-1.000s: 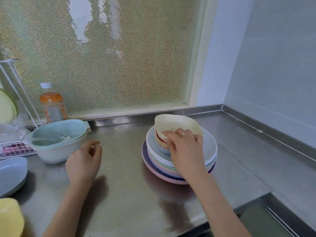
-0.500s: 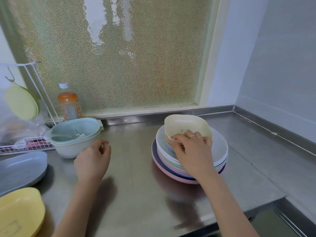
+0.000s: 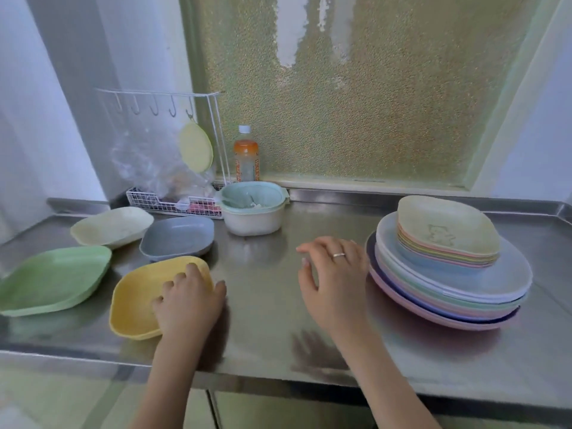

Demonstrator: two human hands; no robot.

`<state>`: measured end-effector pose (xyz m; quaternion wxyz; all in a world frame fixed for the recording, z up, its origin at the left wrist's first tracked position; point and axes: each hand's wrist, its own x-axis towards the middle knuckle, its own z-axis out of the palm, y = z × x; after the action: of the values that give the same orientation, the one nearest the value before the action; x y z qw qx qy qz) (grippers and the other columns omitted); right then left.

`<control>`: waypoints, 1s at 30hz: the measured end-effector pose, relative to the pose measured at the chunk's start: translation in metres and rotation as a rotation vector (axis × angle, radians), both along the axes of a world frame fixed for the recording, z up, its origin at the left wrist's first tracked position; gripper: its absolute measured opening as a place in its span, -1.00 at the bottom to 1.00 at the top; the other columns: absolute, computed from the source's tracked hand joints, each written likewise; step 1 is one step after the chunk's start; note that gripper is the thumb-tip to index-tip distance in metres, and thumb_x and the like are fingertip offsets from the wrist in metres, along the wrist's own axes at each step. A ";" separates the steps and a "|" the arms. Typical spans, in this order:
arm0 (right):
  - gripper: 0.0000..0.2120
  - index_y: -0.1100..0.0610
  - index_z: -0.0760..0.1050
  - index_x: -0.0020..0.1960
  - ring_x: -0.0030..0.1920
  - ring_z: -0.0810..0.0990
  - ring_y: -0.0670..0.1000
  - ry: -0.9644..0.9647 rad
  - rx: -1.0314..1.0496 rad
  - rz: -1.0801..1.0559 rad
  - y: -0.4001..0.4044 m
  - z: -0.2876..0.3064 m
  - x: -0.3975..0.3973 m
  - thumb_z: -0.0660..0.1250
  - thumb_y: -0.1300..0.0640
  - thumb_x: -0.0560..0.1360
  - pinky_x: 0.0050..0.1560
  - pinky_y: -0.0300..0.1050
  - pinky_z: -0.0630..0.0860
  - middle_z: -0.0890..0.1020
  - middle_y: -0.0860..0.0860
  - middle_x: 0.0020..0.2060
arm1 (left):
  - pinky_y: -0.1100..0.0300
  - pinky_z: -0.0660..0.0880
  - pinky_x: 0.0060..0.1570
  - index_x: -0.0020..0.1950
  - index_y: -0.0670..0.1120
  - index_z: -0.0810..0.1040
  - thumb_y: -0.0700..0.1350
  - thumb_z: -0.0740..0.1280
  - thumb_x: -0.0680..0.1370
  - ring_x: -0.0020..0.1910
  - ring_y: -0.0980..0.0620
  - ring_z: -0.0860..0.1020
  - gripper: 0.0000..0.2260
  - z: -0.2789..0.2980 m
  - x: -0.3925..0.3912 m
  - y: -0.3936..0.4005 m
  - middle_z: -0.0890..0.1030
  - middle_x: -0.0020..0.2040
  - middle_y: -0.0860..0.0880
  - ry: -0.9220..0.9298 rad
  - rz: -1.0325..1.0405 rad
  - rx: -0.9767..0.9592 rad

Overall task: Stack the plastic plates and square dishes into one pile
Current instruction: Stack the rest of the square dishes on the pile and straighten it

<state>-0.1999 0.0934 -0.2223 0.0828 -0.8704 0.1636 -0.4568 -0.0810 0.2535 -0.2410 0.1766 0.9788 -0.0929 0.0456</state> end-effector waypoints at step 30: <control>-0.74 0.15 0.59 0.06 0.00 0.50 0.14 -0.148 -0.010 -0.028 -0.080 0.050 -0.059 0.30 0.39 0.44 0.17 -0.34 0.22 0.63 0.10 -0.09 | -0.37 -0.06 0.35 0.21 -0.20 0.42 -0.31 0.19 0.44 0.30 -0.19 0.35 -0.67 -0.006 0.051 -0.032 0.52 0.14 -0.23 -0.089 -0.096 -0.087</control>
<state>-0.2590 0.0130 -0.1724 0.0838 -0.8323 0.1670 -0.5219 -0.0302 0.2220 -0.2467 0.2166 0.9617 -0.1452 0.0846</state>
